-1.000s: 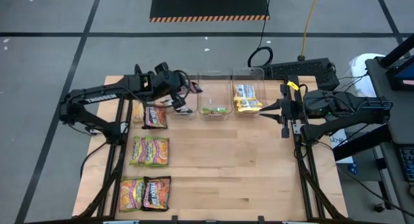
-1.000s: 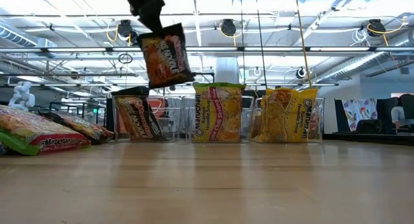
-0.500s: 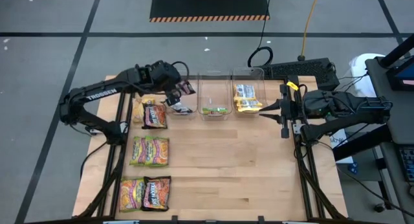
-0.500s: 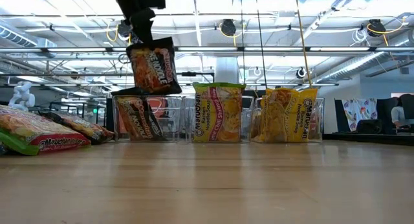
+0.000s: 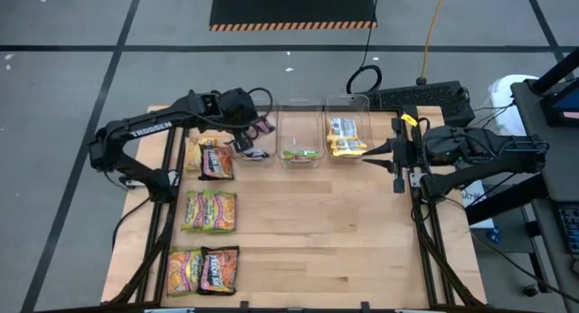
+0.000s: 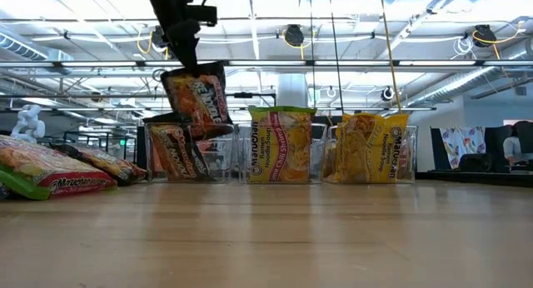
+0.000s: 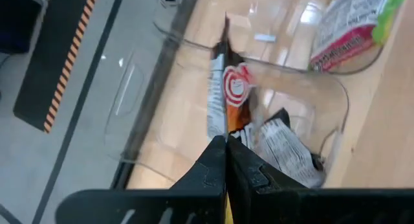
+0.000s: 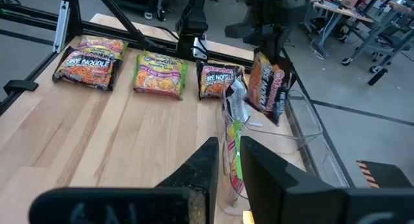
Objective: Sort Maruchan noodles
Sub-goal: Put the black noodle pack into the left transparent bin
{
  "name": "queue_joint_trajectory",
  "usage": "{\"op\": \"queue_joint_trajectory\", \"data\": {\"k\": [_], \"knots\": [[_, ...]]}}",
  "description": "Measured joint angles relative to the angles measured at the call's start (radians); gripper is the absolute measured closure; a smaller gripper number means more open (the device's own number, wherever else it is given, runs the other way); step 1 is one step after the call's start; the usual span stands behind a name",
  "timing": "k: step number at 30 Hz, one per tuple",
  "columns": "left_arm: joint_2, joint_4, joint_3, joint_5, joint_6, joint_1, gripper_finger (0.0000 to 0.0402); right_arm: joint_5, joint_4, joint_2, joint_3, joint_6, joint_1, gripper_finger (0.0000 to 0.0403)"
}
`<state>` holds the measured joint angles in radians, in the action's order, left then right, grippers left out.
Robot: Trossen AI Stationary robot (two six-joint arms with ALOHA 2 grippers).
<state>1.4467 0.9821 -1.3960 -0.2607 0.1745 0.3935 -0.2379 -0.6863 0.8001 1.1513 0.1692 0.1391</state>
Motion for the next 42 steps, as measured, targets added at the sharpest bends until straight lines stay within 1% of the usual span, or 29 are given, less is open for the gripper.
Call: {"op": "queue_joint_trajectory", "data": {"k": [6, 13, 17, 19, 26, 29, 36, 42], "knots": [[0.042, 0.014, 0.0, -0.006, 0.009, 0.004, 0.0402, 0.004, -0.007, 0.0, 0.0, 0.0, 0.0, 0.0342], [0.077, 0.062, 0.001, 0.001, 0.098, -0.016, 0.0402, 0.004, -0.014, 0.0, 0.0, 0.0, 0.0, 0.0342], [0.098, 0.102, 0.001, 0.002, 0.118, -0.025, 0.0402, 0.004, -0.014, 0.0, 0.0, 0.0, 0.0, 0.0342], [0.11, 0.106, 0.0, 0.007, 0.119, -0.03, 0.0401, 0.004, -0.014, 0.0, 0.0, 0.0, 0.0, 0.0342], [0.141, 0.152, 0.0, 0.106, 0.12, -0.038, 0.0401, 0.004, -0.014, 0.0, 0.0, 0.0, 0.0, 0.0342], [0.154, 0.154, 0.0, 0.13, 0.122, -0.045, 0.0401, 0.004, -0.014, 0.0, 0.0, 0.0, 0.0, 0.0342], [0.165, 0.169, 0.0, 0.133, 0.092, -0.046, 0.04, 0.004, -0.014, 0.0, 0.0, 0.0, 0.0, 0.0342], [0.164, 0.17, 0.0, 0.114, 0.073, -0.047, 0.0382, 0.004, -0.014, 0.0, 0.0, 0.0, 0.0, 0.0342]]}}
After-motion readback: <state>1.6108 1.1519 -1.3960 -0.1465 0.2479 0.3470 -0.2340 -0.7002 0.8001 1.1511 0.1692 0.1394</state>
